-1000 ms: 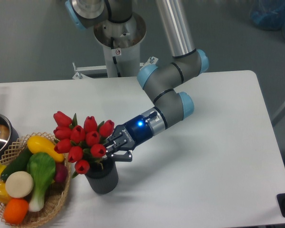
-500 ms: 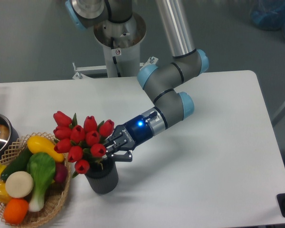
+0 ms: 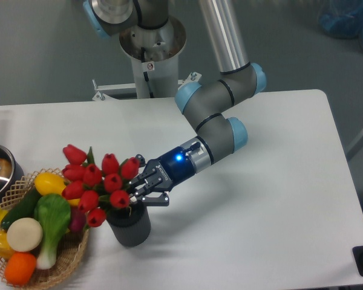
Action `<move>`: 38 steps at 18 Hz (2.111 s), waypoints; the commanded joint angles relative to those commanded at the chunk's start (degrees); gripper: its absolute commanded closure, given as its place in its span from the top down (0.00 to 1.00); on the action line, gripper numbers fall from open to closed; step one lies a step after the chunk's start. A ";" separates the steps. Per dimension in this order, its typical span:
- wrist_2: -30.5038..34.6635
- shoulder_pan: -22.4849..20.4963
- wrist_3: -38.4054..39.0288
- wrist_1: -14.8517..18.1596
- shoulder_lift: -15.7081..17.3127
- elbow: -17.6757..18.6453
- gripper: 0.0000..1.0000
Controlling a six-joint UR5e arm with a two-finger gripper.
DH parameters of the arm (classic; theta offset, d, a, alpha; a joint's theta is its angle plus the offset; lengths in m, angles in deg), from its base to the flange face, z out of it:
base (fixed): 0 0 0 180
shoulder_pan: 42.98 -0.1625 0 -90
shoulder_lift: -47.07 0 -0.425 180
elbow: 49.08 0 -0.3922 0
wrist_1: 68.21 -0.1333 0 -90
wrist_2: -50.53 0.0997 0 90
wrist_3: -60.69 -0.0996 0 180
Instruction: Insert the flowers into the vase
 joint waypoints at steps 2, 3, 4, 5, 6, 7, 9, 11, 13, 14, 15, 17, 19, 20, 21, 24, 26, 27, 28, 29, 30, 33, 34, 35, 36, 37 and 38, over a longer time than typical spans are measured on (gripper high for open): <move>-0.09 0.00 -0.09 0.00 0.00 0.00 0.32; -0.09 0.00 -0.09 0.00 0.00 0.00 0.32; -0.09 0.00 -0.44 0.00 0.00 0.00 0.32; -0.09 0.00 -0.79 0.00 -0.09 0.09 0.33; -0.09 0.00 -0.88 0.00 -0.09 0.09 0.33; -0.09 0.00 -0.88 0.00 -0.09 0.00 0.34; -0.09 -0.09 -0.79 0.00 0.00 0.00 0.34; -0.09 -0.09 -0.79 0.00 0.09 0.00 0.34; -0.09 -0.35 -0.79 0.00 0.18 0.09 0.34; -0.09 -0.44 -0.79 0.00 0.35 0.09 0.36; -0.17 -0.53 -0.79 0.00 0.35 0.09 0.40; -0.17 -0.70 -0.79 0.00 0.53 0.09 0.41; -0.18 -0.79 -0.79 -0.17 0.53 0.09 0.47; -0.09 -0.88 -0.88 -0.26 0.61 0.09 0.50; -0.09 -1.23 -0.88 -0.26 0.62 0.17 0.56; -0.09 -1.67 -0.79 -0.26 0.88 0.35 0.73; 0.00 -2.11 -0.79 -0.18 0.97 0.53 0.77; 0.00 -2.20 -0.88 -0.26 0.97 0.61 0.81; 0.26 -2.63 -0.79 -0.18 1.58 0.62 0.86; 0.52 -2.90 -0.62 -0.18 2.10 0.70 0.92; 1.22 -3.25 -0.18 -0.09 2.72 0.79 0.97; 3.86 -4.92 0.18 0.00 5.62 2.10 0.99; 4.65 -5.36 0.09 0.00 6.67 2.37 0.99; 5.62 -5.71 0.09 0.00 7.81 2.72 0.99; 7.37 -6.32 0.00 0.00 8.87 2.81 1.00; 9.38 -7.02 0.17 0.00 10.01 2.81 1.00; 11.41 -7.73 0.18 0.09 11.24 2.81 1.00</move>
